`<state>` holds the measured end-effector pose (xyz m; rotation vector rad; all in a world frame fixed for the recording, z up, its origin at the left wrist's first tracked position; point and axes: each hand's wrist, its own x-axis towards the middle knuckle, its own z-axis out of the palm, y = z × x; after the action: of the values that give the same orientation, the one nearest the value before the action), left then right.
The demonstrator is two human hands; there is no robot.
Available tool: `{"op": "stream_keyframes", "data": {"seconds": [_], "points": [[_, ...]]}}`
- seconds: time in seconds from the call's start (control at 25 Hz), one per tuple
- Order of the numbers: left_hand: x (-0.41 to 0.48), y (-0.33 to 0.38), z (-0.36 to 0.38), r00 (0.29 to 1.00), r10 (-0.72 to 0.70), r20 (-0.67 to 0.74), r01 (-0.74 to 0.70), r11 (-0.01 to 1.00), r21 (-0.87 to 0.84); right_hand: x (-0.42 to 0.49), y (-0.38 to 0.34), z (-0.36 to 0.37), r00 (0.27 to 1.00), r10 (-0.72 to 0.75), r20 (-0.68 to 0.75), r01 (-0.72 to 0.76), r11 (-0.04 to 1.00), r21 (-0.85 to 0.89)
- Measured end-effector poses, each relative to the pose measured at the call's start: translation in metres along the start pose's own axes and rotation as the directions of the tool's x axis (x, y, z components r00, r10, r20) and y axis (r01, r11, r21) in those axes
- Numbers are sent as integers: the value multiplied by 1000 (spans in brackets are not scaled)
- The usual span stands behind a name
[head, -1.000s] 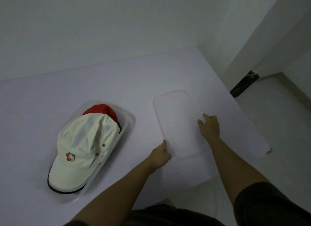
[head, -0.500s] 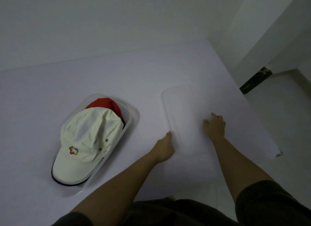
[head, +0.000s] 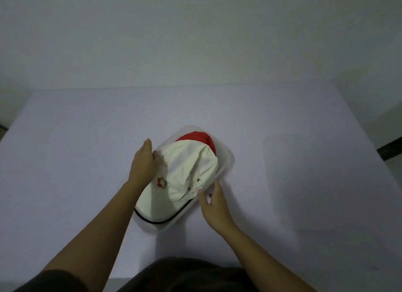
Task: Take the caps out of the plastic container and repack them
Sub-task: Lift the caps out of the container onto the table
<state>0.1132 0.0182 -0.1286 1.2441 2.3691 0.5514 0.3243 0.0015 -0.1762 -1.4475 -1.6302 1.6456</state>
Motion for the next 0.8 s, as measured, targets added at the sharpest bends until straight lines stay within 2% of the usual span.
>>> {"op": "stream_keyframes", "data": {"seconds": [0.08,0.28,0.48,0.8], "points": [[-5,-27,1,990,-85,112,74,993,96,2,-1,12,999,-34,17,33,998,55],[3,-55,0,991,-81,106,57,975,216,14,-8,22,997,5,-74,-11,996,-88],[-2,-63,-1,998,-35,48,26,982,185,40,-27,10,990,74,-122,-96,977,-188],[-27,-43,19,995,-57,80,50,995,83,81,-33,-32,994,91,-58,-105,943,-317]]}}
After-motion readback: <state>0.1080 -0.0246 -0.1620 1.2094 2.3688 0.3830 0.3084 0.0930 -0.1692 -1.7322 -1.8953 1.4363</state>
